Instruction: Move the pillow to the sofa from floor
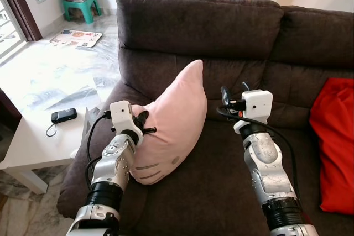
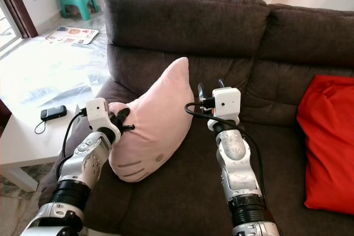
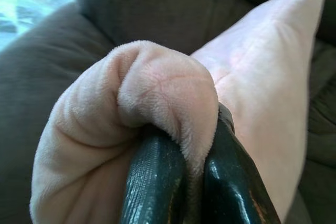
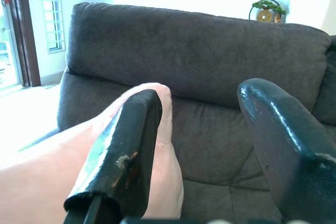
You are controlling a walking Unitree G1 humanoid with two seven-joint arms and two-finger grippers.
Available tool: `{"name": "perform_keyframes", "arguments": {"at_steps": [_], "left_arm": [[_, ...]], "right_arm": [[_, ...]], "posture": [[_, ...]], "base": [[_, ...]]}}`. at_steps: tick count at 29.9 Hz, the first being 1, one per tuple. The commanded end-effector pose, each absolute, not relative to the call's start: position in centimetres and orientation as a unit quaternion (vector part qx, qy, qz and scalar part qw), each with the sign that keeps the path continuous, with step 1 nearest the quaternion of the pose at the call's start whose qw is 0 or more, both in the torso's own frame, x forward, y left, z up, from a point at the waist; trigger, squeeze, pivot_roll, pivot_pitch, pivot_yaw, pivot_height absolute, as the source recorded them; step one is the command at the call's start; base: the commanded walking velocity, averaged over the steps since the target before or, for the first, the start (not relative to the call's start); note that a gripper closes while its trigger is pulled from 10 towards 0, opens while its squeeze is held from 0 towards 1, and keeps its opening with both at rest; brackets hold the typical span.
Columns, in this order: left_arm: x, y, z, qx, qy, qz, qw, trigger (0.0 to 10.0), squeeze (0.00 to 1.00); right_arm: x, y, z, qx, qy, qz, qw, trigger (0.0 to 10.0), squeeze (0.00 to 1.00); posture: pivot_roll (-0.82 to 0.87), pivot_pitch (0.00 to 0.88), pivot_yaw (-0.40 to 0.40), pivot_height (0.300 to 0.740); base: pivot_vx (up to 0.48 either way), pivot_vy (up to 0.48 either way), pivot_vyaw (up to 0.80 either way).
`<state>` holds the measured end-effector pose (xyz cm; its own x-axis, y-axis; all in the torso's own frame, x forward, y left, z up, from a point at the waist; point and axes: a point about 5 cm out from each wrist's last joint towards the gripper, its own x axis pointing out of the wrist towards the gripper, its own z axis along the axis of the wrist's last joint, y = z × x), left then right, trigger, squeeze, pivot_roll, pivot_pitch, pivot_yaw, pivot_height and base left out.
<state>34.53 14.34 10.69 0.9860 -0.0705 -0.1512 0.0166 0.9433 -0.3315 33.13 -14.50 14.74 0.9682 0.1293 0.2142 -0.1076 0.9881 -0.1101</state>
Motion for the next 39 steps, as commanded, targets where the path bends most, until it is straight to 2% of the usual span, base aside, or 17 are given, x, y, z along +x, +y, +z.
{"name": "perform_keyframes", "arguments": {"at_steps": [1,8,10,11,12,13,15,16,35,39], "left_arm": [[34.1,16.1,10.4,-0.159,0.077,0.016,0.984,10.0,0.0],[33.8,16.7,10.3,-0.179,0.071,0.036,0.981,10.0,0.0],[33.8,16.7,10.3,-0.178,0.071,0.036,0.981,10.0,0.2],[33.8,16.7,10.4,-0.178,0.07,0.036,0.981,10.0,0.38],[33.8,16.6,10.4,-0.178,0.069,0.036,0.981,10.0,0.49],[33.8,16.6,10.4,-0.179,0.068,0.036,0.981,10.0,0.49],[33.8,16.5,10.5,-0.178,0.066,0.036,0.981,10.0,0.68],[33.9,16.5,10.7,-0.175,0.063,0.035,0.982,10.0,0.91],[34.4,16.9,13.9,-0.159,0.012,0.039,0.986,10.0,0.91],[34.0,17.0,15.1,-0.118,-0.016,0.033,0.992,10.0,0.93]], "right_arm": [[33.1,-14.5,14.9,-0.045,-0.111,0.062,0.991,10.0,0.0],[33.2,-14.4,14.9,-0.044,-0.11,0.064,0.991,10.0,0.0],[33.2,-14.3,14.9,-0.044,-0.11,0.065,0.991,10.0,0.0],[33.2,-14.3,14.9,-0.044,-0.11,0.065,0.991,10.0,0.0],[33.2,-14.3,14.9,-0.044,-0.11,0.065,0.991,10.0,0.0],[33.1,-14.3,14.9,-0.044,-0.11,0.065,0.991,10.0,0.0],[33.1,-14.4,14.8,-0.044,-0.109,0.065,0.991,10.0,0.0],[33.1,-14.4,14.8,-0.045,-0.109,0.065,0.991,10.0,0.0],[33.2,-14.3,14.9,-0.046,-0.11,0.067,0.991,10.0,0.0],[33.2,-14.4,14.9,-0.045,-0.111,0.066,0.991,10.0,0.0]], "posture": [[0.0,0.003,-0.052,0.74],[0.0,0.003,-0.056,0.74],[0.0,0.003,-0.056,0.74],[0.0,0.002,-0.056,0.74],[0.0,0.003,-0.054,0.74],[-0.01,0.004,-0.054,0.74],[-0.01,0.003,-0.055,0.74],[-0.01,0.005,-0.054,0.74],[-0.01,0.0,-0.05,0.74],[-0.01,0.0,-0.047,0.74]], "base": [[0.0,0.0,0.0],[0.0,0.0,0.0],[0.0,0.0,0.0],[0.0,0.0,0.0],[0.0,0.0,0.0],[0.0,0.0,0.0],[0.0,0.0,0.0],[0.0,0.0,0.0],[0.0,0.0,0.0],[0.0,0.0,0.0]]}}
